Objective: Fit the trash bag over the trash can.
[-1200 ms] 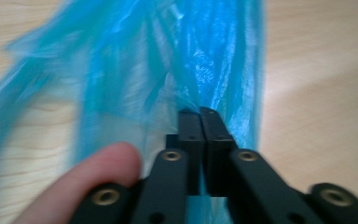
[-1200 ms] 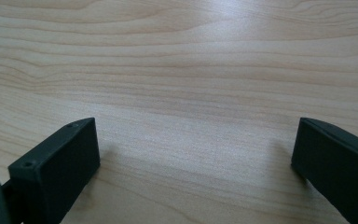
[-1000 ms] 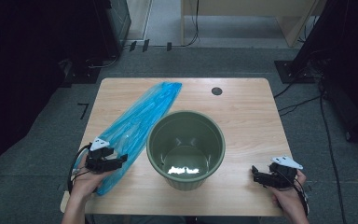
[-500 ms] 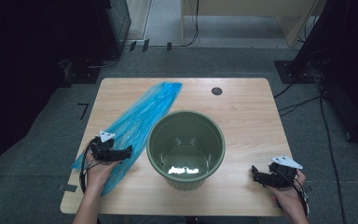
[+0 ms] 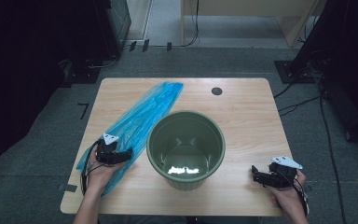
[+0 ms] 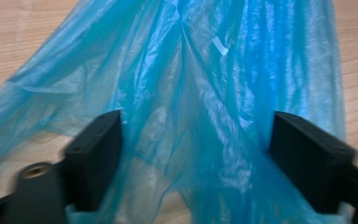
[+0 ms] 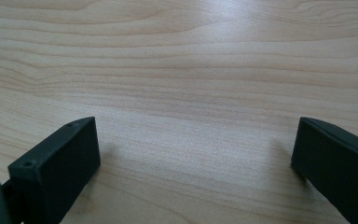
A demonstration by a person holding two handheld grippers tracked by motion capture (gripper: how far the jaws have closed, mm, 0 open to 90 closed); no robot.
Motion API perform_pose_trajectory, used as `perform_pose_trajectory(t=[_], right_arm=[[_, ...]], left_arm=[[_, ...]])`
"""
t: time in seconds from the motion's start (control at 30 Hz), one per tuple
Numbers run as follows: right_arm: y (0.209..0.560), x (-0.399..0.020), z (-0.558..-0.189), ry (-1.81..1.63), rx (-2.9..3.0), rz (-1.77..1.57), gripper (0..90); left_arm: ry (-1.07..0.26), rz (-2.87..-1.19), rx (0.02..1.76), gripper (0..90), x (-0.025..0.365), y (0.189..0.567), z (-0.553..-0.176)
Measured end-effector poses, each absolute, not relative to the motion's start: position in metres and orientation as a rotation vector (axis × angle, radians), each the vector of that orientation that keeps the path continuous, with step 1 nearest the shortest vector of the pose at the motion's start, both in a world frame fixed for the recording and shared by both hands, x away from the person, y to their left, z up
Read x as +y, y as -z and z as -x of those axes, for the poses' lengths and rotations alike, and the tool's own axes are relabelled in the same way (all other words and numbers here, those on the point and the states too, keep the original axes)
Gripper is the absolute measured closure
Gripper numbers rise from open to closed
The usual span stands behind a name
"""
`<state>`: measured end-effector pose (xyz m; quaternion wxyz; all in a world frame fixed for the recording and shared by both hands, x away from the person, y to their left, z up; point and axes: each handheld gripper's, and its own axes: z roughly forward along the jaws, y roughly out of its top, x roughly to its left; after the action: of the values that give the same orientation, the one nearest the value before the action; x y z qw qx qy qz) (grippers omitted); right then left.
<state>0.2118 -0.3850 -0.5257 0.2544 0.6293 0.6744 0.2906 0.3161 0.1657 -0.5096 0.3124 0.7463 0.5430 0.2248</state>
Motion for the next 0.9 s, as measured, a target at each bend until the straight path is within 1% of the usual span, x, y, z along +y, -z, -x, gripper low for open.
perform_pose_trajectory(t=[0.03,0.07,0.13,0.23,0.37,0.7,0.9], right_arm=[[0.526,-0.385,-0.212,-0.79,1.832,-1.71,0.6],[0.526,-0.385,-0.212,-0.789,1.832,-1.71,0.5],[0.526,-0.385,-0.212,-0.79,1.832,-1.714,0.4],[0.526,-0.385,-0.213,-0.788,1.831,-1.716,0.0],[0.526,-0.385,-0.213,-0.785,1.828,-1.721,0.0],[0.526,-0.385,-0.213,-0.784,1.827,-1.724,0.0],[0.526,-0.385,-0.214,-0.783,1.825,-1.724,0.0]], left_arm=[[-0.602,-1.952,1.435,49.5,0.167,0.51,-0.315],[-0.602,-1.947,1.432,60.0,0.168,0.51,-0.314],[-0.596,-1.927,1.432,73.8,0.171,0.511,-0.313],[-0.58,-1.922,1.441,87.1,0.172,0.51,-0.312],[-0.593,-1.903,1.415,89.8,0.169,0.503,-0.308],[-0.701,-1.741,1.333,90.0,0.172,0.463,-0.292],[-0.736,-1.671,1.271,90.0,0.173,0.438,-0.281]])
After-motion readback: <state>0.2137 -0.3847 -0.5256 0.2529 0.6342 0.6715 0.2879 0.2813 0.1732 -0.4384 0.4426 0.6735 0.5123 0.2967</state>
